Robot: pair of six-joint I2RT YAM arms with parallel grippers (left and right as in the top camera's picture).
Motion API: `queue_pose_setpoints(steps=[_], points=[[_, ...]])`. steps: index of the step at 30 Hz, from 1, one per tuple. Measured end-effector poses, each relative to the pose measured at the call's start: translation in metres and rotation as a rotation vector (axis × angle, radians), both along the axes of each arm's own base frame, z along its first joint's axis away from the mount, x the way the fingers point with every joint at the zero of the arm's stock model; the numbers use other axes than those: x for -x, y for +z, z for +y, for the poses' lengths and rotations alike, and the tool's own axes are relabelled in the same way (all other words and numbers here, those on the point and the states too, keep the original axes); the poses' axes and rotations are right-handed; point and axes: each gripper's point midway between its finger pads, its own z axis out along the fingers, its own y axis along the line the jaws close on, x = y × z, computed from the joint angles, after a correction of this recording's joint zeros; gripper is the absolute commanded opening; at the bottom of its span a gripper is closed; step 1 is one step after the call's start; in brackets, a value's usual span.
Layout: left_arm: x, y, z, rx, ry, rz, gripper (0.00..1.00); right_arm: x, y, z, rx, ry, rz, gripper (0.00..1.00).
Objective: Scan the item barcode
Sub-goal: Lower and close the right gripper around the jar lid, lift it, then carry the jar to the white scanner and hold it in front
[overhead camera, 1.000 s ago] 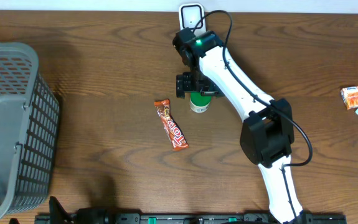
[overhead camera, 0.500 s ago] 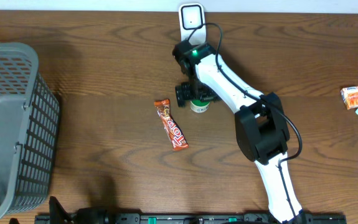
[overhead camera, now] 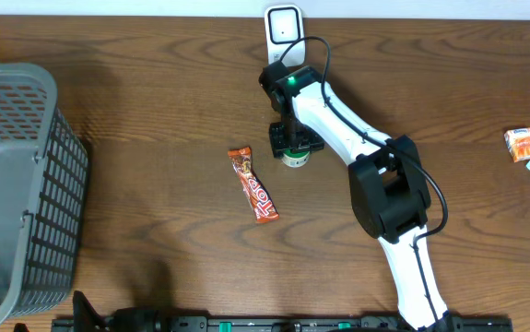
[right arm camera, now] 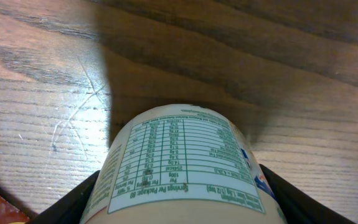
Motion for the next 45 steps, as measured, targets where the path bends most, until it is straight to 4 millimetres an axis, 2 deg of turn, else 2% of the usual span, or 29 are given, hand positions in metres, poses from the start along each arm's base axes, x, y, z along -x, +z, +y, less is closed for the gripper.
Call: queue_pose_setpoints(steps=[6, 11, 14, 16, 25, 35, 45], points=[[0.000, 0.000, 0.000, 0.000, 0.000, 0.000, 0.85, 0.024, 0.009, -0.003, -0.035, -0.027, 0.136, 0.56], [0.000, 0.000, 0.000, 0.000, 0.000, 0.000, 0.85, 0.036, 0.045, -0.006, -0.108, -0.075, 0.247, 0.56], [0.000, 0.000, 0.000, 0.000, 0.000, 0.000, 0.85, 0.043, 0.060, -0.011, -0.143, -0.083, 0.308, 0.56], [0.000, 0.000, 0.000, 0.000, 0.000, 0.000, 0.86, 0.049, 0.067, -0.014, -0.167, -0.084, 0.351, 0.52], [0.000, 0.000, 0.000, 0.000, 0.000, 0.000, 0.85, 0.050, 0.076, -0.012, -0.288, -0.084, 0.404, 0.52], [0.000, 0.000, 0.000, 0.000, 0.000, 0.000, 0.85, 0.052, 0.082, 0.000, -0.374, -0.062, 0.427, 0.52], [0.000, 0.000, 0.000, 0.000, 0.000, 0.000, 0.85, 0.053, 0.083, 0.003, -0.398, -0.051, 0.431, 0.51]])
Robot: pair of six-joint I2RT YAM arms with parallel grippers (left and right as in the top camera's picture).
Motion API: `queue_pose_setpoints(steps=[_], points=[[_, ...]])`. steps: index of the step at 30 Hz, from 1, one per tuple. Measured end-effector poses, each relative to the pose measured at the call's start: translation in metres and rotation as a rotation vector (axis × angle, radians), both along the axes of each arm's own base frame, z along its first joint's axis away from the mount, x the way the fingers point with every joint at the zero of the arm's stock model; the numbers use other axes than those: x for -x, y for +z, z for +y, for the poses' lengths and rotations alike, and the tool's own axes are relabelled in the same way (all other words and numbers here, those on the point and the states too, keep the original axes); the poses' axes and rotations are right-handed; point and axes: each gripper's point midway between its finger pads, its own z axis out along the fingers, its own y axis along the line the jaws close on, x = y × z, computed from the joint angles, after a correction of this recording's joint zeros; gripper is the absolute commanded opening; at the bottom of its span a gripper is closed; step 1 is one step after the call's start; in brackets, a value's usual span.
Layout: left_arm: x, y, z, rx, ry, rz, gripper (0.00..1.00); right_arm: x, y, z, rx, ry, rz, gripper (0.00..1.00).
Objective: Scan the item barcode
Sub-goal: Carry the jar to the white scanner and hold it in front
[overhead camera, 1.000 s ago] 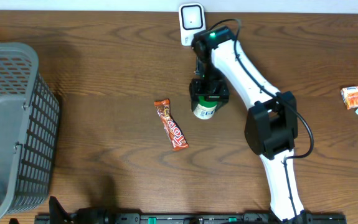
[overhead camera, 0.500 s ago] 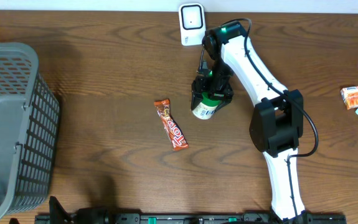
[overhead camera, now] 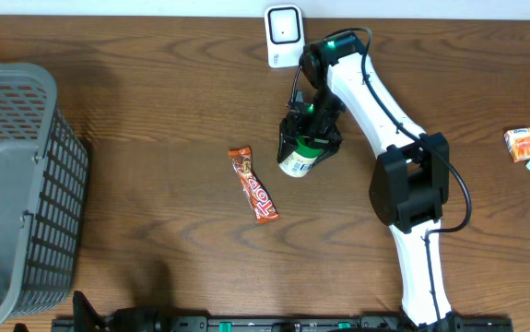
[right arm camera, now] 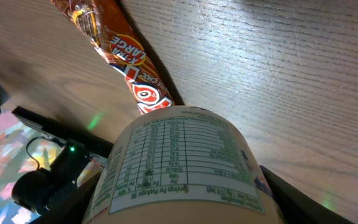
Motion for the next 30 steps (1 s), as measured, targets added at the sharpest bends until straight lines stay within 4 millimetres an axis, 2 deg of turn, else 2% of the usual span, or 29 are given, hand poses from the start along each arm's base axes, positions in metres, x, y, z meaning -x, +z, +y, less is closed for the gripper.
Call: queue_pose_setpoints(steps=[4, 8, 12, 15, 20, 22, 26, 30], points=[[0.000, 0.000, 0.000, 0.000, 0.000, 0.000, 0.85, -0.001, 0.000, 0.000, -0.001, -0.001, -0.004, 0.51], [0.000, 0.000, 0.000, 0.000, 0.000, 0.000, 0.85, -0.020, 0.003, 0.002, -0.031, -0.014, -0.081, 0.52], [0.000, 0.000, 0.000, 0.000, 0.000, 0.000, 0.85, -0.062, 0.029, 0.002, -0.093, -0.057, -0.247, 0.52], [0.000, 0.000, 0.000, 0.000, 0.000, 0.000, 0.85, -0.103, 0.066, -0.005, -0.142, -0.101, -0.433, 0.52], [0.000, 0.000, 0.000, 0.000, 0.000, 0.000, 0.85, -0.190, 0.136, -0.026, -0.158, -0.174, -0.879, 0.53], [0.000, 0.000, 0.000, 0.000, 0.000, 0.000, 0.85, -0.216, 0.154, -0.034, -0.130, -0.202, -1.016, 0.53], [0.000, 0.000, 0.000, 0.000, 0.000, 0.000, 0.85, -0.255, 0.177, -0.037, -0.085, -0.240, -1.224, 0.52], [0.000, 0.000, 0.000, 0.000, 0.000, 0.000, 0.85, -0.282, 0.180, -0.025, -0.079, -0.255, -1.356, 0.51]])
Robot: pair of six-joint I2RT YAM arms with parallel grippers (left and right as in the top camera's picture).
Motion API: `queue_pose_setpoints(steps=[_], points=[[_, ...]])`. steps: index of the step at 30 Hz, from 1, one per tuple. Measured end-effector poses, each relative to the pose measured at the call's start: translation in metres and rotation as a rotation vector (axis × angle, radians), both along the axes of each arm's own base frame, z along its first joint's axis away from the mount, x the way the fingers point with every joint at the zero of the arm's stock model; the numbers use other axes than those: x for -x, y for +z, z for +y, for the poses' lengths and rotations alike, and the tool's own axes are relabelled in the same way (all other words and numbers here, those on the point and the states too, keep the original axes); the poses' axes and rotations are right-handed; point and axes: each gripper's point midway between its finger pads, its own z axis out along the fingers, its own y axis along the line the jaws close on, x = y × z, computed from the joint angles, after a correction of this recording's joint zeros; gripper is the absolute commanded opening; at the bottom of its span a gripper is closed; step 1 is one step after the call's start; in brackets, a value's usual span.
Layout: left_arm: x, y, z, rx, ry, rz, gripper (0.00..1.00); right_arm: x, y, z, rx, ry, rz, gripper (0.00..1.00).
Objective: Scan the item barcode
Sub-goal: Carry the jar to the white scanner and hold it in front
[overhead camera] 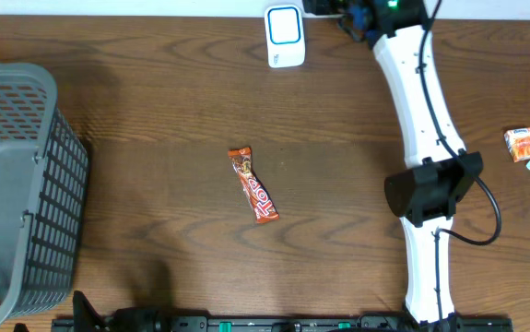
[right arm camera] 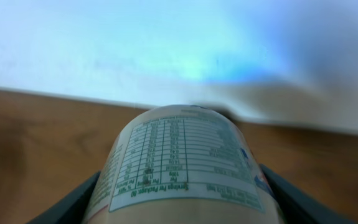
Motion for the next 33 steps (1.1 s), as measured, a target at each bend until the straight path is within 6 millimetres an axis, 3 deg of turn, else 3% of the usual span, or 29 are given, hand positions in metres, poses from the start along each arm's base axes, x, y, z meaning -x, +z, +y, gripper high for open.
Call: queue_pose_setpoints(steps=[5, 15, 21, 30, 33], points=[[0.000, 0.000, 0.000, 0.000, 0.000, 0.000, 0.85, -0.017, -0.021, 0.022, 0.026, 0.010, -0.082, 0.51], [0.000, 0.000, 0.000, 0.000, 0.000, 0.000, 0.85, -0.036, -0.064, 0.049, 0.131, -0.045, -0.284, 0.52], [0.000, 0.000, 0.000, 0.000, 0.000, 0.000, 0.85, -0.046, -0.086, 0.045, 0.134, -0.107, -0.401, 0.51], [0.000, 0.000, 0.000, 0.000, 0.000, 0.000, 0.85, -0.058, -0.154, 0.041, 0.168, -0.133, -0.388, 0.50], [0.000, 0.000, 0.000, 0.000, 0.000, 0.000, 0.85, -0.059, -0.164, 0.042, 0.170, -0.132, -0.395, 0.49]])
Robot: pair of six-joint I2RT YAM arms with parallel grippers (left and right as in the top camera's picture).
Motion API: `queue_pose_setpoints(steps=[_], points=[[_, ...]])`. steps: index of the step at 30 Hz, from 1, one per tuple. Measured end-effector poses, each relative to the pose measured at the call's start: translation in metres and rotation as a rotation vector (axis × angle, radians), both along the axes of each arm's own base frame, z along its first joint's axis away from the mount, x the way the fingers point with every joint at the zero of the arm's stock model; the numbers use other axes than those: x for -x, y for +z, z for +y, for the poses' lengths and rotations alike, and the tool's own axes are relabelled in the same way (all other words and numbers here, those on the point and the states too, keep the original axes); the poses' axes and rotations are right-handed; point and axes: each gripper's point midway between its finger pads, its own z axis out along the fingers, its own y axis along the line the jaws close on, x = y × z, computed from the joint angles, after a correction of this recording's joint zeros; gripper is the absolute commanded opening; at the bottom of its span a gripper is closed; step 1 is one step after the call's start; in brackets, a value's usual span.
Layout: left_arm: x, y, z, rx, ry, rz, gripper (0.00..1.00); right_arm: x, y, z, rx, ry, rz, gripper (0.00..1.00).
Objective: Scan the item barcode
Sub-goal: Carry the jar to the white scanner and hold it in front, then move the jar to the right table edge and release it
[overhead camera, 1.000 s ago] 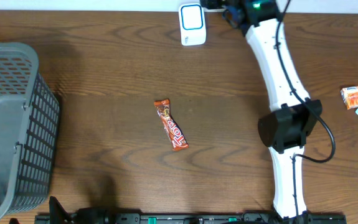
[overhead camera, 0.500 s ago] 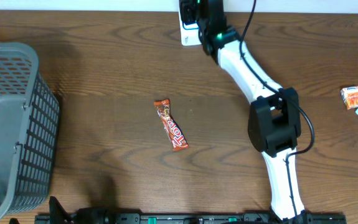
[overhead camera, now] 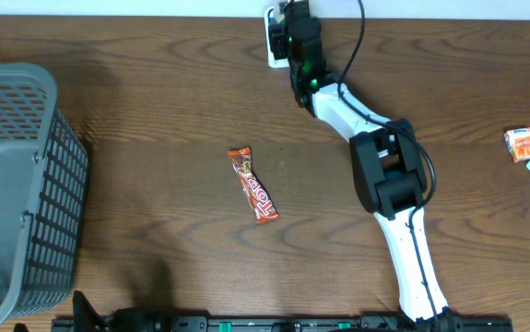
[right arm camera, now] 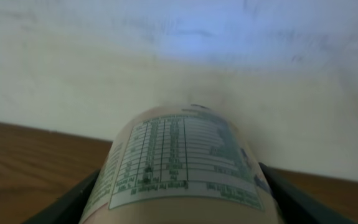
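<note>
My right gripper is at the table's back edge, right over the white barcode scanner and covering most of it. It is shut on a cream container with a green nutrition table, which shows between the two black fingers. A white surface fills the view just beyond the container. From overhead the container is hidden under the gripper. The left gripper is out of view.
A red-brown candy bar lies mid-table. A grey wire basket stands at the left edge. A small orange-and-white carton and a pale packet lie at the far right.
My right gripper has moved left along the back edge, from right of the scanner to directly over it. It still holds the container. Nothing on the table has moved.
At first my right gripper was shut on the container standing on the table below the scanner. Then it held the container tilted above the table near the candy bar. After that it was at the back edge right of the scanner, and now over the scanner.
</note>
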Motion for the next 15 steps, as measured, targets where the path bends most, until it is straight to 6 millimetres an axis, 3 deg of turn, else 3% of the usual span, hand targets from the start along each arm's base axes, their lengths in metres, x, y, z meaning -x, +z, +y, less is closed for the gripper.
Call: queue_pose_setpoints(steps=[9, 12, 15], points=[[0.000, 0.000, 0.000, 0.000, 0.000, -0.001, 0.85, 0.006, -0.001, -0.002, 0.040, 0.002, 0.058, 0.49], [0.000, 0.000, 0.000, 0.000, 0.000, 0.000, 0.85, 0.018, 0.012, -0.009, 0.085, -0.002, 0.127, 0.50], [0.000, 0.000, 0.000, 0.000, 0.000, 0.000, 0.85, 0.041, 0.047, -0.029, 0.143, -0.035, 0.218, 0.50]])
